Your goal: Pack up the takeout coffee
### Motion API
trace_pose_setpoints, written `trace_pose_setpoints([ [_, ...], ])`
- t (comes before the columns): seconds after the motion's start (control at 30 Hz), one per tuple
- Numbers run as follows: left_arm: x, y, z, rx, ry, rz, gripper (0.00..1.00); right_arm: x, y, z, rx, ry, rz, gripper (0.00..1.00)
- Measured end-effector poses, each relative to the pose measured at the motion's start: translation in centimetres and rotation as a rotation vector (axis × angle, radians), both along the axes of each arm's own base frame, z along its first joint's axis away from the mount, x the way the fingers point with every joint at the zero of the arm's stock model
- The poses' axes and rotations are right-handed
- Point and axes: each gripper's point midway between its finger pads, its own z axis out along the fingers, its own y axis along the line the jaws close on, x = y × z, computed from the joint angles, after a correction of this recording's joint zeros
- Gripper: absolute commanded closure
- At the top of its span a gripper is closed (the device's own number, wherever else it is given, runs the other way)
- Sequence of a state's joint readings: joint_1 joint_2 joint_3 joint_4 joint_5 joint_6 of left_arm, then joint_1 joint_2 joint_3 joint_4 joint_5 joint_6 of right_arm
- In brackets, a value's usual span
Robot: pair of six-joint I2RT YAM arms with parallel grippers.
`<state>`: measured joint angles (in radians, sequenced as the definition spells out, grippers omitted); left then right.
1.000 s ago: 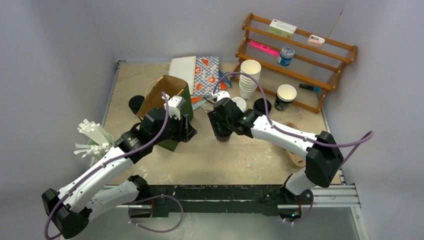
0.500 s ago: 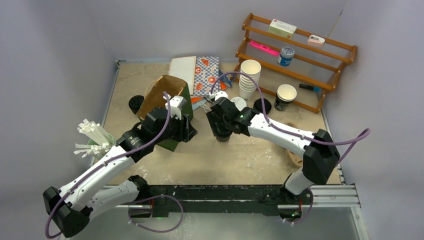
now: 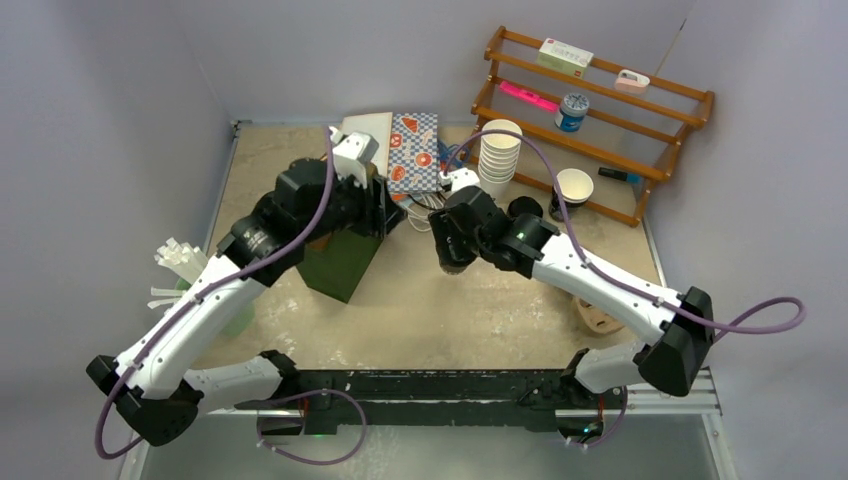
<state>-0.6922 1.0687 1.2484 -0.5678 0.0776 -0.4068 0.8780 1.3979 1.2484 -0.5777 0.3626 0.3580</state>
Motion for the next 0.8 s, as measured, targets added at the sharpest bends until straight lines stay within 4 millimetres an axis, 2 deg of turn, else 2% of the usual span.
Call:
trace_pose_setpoints([
  [0.1,1.6,0.4,2.7,0.014,-0.039,0.024,0.51,0.2,-0.1,1.7,0.023,-0.038,0.002,0.29],
  [0.17,3.0,1.5,4.5,0.042,-0.069,0.074,0.5,0.3,-0.1,2.6,0.031,-0.056,0.008,0.29],
  [0.27,4.8,4.2,6.5,0.111,-0.118,0.193,0.49,0.4,-0.2,4.1,0.039,-0.083,0.022,0.3],
  [0.37,5.3,7.2,7.4,0.184,-0.15,0.313,0.45,0.5,-0.1,6.7,0.071,-0.131,0.037,0.3],
  [0.5,4.9,11.2,7.3,0.282,-0.164,0.449,0.39,0.4,-0.5,11.1,0.13,-0.213,0.055,0.31],
  [0.6,4.4,13.8,6.8,0.342,-0.169,0.526,0.36,0.1,-0.9,13.7,0.165,-0.26,0.064,0.31],
  [0.7,4.6,15.8,5.4,0.392,-0.145,0.573,0.33,-0.1,-1.2,15.1,0.181,-0.286,0.071,0.31],
  [0.8,5.6,17.5,2.3,0.437,-0.065,0.594,0.3,-0.4,-1.5,15.2,0.172,-0.286,0.078,0.32],
])
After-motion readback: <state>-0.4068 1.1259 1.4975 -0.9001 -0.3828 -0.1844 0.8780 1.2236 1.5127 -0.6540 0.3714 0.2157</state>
